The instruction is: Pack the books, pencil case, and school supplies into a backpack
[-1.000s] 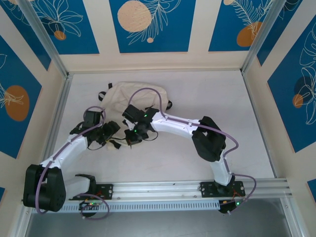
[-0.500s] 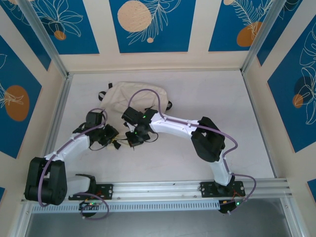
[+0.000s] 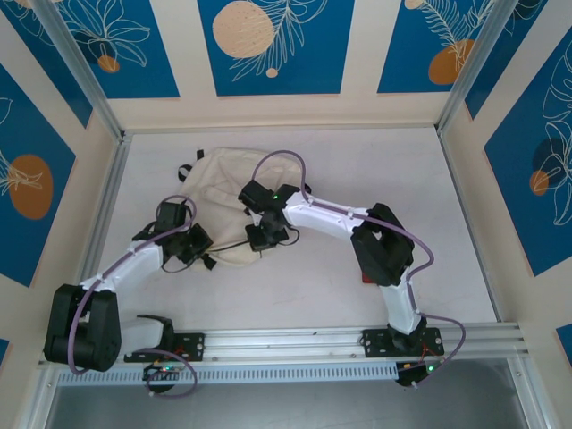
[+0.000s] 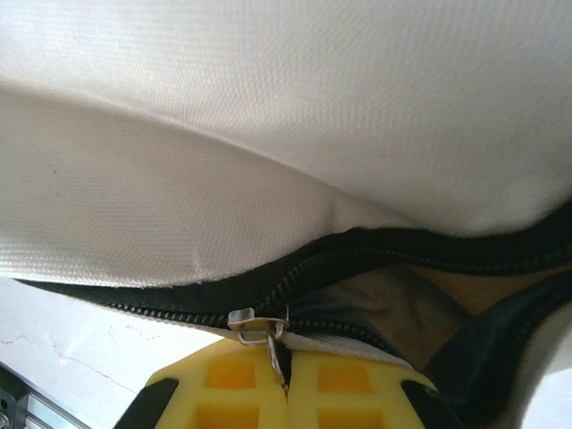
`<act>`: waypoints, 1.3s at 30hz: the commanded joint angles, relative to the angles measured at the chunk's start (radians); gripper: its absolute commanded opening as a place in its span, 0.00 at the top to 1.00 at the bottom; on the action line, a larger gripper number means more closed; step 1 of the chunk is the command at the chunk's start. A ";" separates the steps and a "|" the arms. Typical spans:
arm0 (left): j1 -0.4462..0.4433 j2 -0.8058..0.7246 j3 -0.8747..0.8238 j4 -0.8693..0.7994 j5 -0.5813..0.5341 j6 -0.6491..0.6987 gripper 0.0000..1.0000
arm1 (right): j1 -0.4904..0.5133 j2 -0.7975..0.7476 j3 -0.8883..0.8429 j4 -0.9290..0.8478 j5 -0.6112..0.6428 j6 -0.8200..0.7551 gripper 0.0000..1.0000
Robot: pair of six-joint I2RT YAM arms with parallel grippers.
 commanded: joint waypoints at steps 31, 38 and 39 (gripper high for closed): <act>-0.156 -0.117 0.021 -0.039 0.108 -0.126 0.18 | -0.051 -0.065 -0.014 0.095 -0.322 -0.104 0.99; -0.224 -0.034 0.018 0.024 0.032 -0.149 0.24 | -0.051 -0.100 -0.054 0.092 -0.244 -0.094 0.97; -0.227 -0.020 0.021 0.031 0.017 -0.142 0.27 | -0.049 -0.105 -0.061 0.088 -0.231 -0.095 0.95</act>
